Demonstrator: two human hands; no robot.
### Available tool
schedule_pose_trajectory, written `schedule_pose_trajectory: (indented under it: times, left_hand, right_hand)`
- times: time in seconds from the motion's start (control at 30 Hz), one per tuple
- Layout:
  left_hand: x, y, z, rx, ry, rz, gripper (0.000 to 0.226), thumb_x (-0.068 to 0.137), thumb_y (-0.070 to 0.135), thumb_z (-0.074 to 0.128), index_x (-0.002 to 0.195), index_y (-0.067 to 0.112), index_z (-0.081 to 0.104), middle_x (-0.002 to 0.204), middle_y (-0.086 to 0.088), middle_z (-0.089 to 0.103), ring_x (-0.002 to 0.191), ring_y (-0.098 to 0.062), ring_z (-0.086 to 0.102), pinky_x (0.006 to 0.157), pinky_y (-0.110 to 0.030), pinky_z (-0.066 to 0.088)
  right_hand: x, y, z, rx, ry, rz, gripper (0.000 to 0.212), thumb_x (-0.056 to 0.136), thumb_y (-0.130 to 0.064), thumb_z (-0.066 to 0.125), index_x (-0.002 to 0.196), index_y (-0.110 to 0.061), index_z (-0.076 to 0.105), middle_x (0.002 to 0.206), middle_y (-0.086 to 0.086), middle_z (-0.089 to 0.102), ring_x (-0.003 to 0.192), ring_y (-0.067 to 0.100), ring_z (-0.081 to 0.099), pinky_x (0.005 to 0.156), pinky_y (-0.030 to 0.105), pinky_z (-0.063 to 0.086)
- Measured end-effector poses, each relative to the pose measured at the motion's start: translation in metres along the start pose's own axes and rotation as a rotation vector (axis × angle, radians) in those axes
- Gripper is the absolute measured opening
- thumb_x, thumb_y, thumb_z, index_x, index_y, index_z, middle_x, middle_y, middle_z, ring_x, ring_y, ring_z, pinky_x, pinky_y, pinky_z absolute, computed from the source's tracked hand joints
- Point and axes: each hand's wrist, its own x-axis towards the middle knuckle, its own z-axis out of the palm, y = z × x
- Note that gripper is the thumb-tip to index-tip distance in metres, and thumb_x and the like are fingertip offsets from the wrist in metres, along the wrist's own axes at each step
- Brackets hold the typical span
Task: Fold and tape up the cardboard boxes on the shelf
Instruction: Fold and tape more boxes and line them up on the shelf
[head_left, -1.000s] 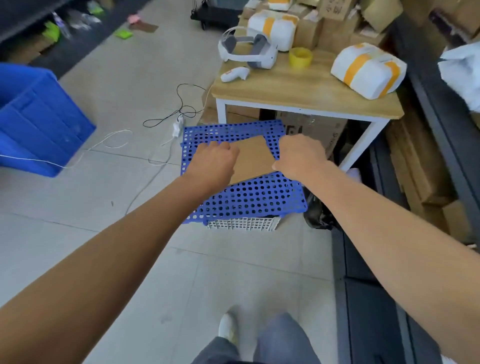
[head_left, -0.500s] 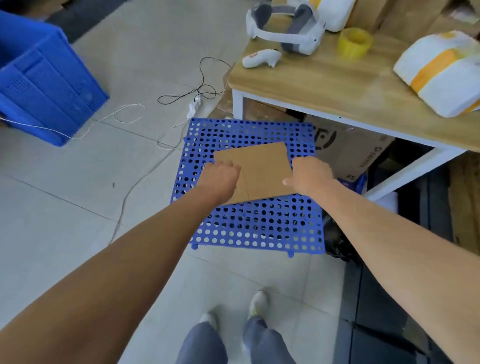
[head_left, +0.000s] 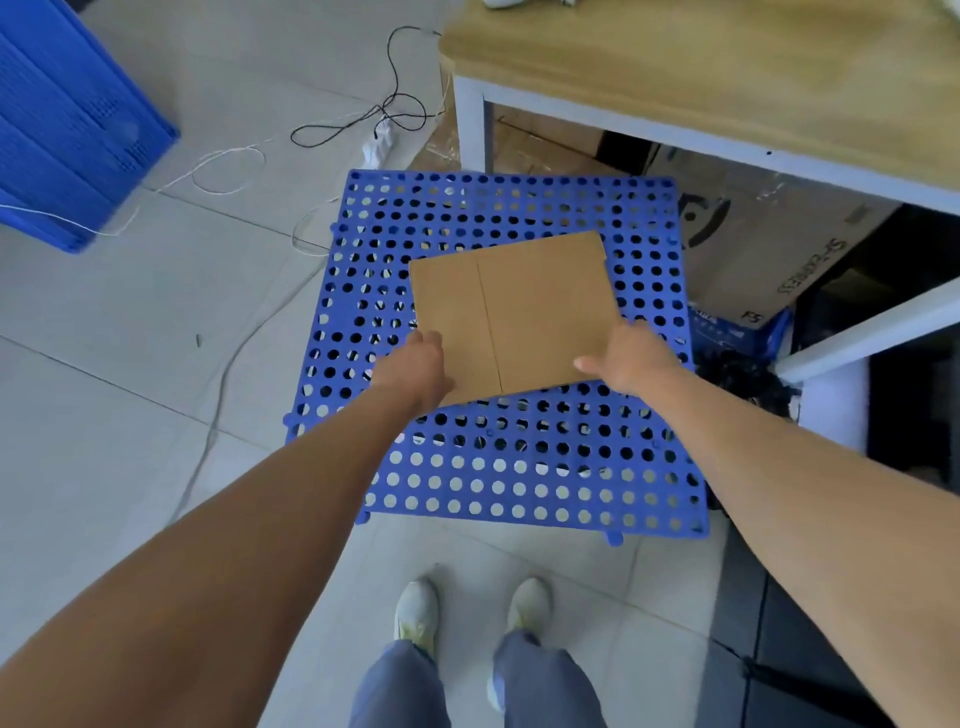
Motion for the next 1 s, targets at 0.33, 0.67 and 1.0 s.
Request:
schedule_pose_trajectory:
  times: [0.33,0.67,1.0]
  left_hand:
    - [0.027,-0.004,0.004,-0.812,-0.02,-0.347,0.051,0.09,0.017,0.063,0.131,-0.004,0.041,0.132,-0.022,0.05,0.115,-0.036,0.052,0.084,-0.04,0.043]
    - [-0.017,0.001,-0.04,-0.836,-0.01,-0.377,0.055,0.088,0.017,0.067,0.132,-0.001,0.038,0.125,-0.014,0.049,0.116,-0.032,0.049,0.082,-0.035,0.039]
    - [-0.107,0.051,-0.144,-0.61,-0.022,-0.129,0.061,0.09,0.013,0.063,0.138,-0.006,0.032,0.127,-0.021,0.049,0.113,-0.036,0.052,0.092,-0.038,0.042]
  right_hand:
    - [0.035,0.003,0.016,0.314,0.006,0.171,0.069,0.09,-0.048,0.057,0.137,-0.001,0.036,0.141,0.014,0.041,0.132,0.035,0.035,0.106,0.048,0.034]
    - [-0.008,-0.007,-0.019,0.778,0.079,0.235,0.032,0.089,-0.022,0.065,0.114,-0.004,0.053,0.12,0.013,0.056,0.106,0.029,0.056,0.093,0.04,0.05]
    - [-0.141,0.005,-0.096,0.888,0.313,0.34,0.019,0.085,-0.019,0.069,0.088,-0.006,0.056,0.093,0.011,0.061,0.083,0.026,0.061,0.081,0.043,0.057]
